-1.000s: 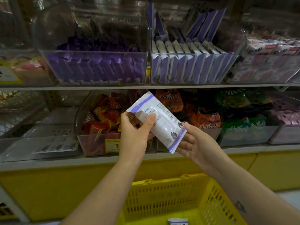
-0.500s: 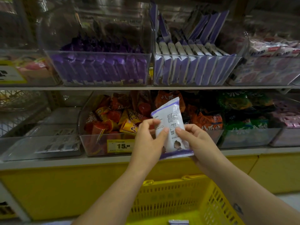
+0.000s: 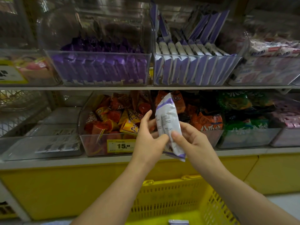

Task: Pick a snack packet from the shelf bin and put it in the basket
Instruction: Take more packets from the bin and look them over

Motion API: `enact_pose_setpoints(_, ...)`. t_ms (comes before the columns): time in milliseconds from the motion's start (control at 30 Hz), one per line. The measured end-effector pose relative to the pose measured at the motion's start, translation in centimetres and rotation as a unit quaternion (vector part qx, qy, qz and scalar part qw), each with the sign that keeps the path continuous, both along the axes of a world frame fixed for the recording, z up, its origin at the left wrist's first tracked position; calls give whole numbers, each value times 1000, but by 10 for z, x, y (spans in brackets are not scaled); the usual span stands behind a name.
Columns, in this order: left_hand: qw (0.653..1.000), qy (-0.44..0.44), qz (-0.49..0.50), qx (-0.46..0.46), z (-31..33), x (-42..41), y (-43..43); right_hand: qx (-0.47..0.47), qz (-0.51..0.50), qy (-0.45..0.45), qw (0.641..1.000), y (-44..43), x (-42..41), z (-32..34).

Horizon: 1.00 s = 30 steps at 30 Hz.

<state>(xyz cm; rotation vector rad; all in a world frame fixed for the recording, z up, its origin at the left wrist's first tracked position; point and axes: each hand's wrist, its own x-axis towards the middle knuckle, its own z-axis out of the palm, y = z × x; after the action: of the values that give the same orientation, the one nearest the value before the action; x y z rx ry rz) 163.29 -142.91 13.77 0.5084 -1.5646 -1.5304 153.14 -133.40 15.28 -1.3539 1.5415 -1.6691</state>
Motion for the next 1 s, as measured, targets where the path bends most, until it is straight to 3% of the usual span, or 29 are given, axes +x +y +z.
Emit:
enact_pose_setpoints(200,991,64,-9,117,7,4,-5,0,38,7,999,2,1,3)
enact_pose_setpoints(367,987,95,-1,128,13,8,-3,-8,59,7,998,1,4,6)
enact_pose_setpoints(600,992,42,-117,3,34,25,-3,-68,33,-211,975,-8,-1,36)
enact_pose_setpoints(733,991,54,-111,-57,66,34,-2,-98,4,-181,979,-5,-5,68)
enact_pose_setpoints(867,984,56,-14,-166,110,29,2,-97,21,-152,983,-4,-7,103)
enact_pose_setpoints(1000,984,135,33,-116,142,12,0,-100,46,-175,978,-14,-19,136)
